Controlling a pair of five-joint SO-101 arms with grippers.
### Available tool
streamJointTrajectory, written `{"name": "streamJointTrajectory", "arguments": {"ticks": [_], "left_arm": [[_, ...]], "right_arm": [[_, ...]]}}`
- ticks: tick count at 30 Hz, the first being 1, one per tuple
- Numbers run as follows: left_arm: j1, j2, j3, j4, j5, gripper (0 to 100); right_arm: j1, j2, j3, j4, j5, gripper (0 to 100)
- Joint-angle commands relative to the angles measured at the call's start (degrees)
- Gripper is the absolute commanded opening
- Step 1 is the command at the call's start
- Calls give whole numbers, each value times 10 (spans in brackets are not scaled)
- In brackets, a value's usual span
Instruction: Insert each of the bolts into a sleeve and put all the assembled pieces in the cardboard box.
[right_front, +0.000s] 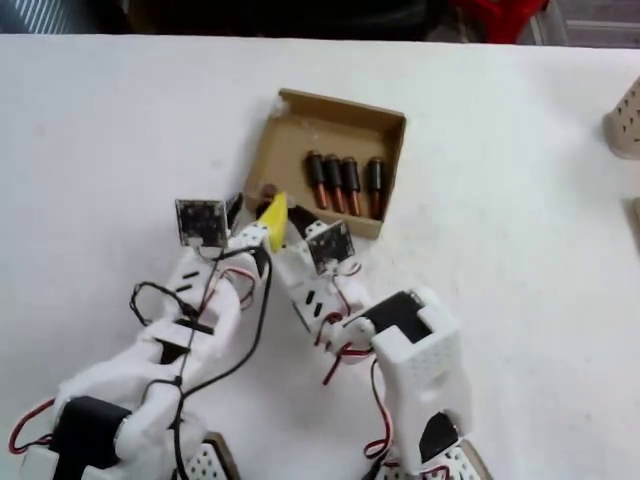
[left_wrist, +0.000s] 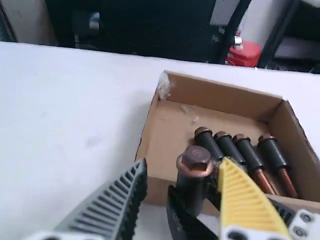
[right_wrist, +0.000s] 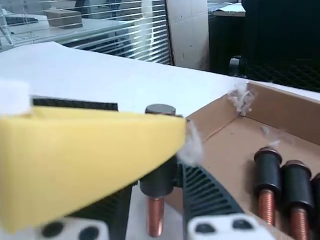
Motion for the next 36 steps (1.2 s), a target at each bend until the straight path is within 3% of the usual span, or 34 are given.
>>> {"name": "streamJointTrajectory", "arguments": {"ticks": [1,7,14,20,24,28,36], "left_arm": [[-19,-5,-2,4,-1,241],[-32,-7,6,-1,0,241],[-36,-13,17,-65,1,238],[-36,-111,57,-65,1,237],[-36,-205,76,0,1,185],[-48,-326,98,56,0,16],[-99,-586,116,262,0,48]], "right_arm": [[5,-12,-11,-15,-7,16],[5,-12,-11,-15,-7,16],[5,-12,-11,-15,-7,16],[5,-12,-11,-15,-7,16],[5,-12,-11,-15,-7,16],[5,-12,-11,-15,-7,16],[5,-12,-11,-15,-7,16]]}}
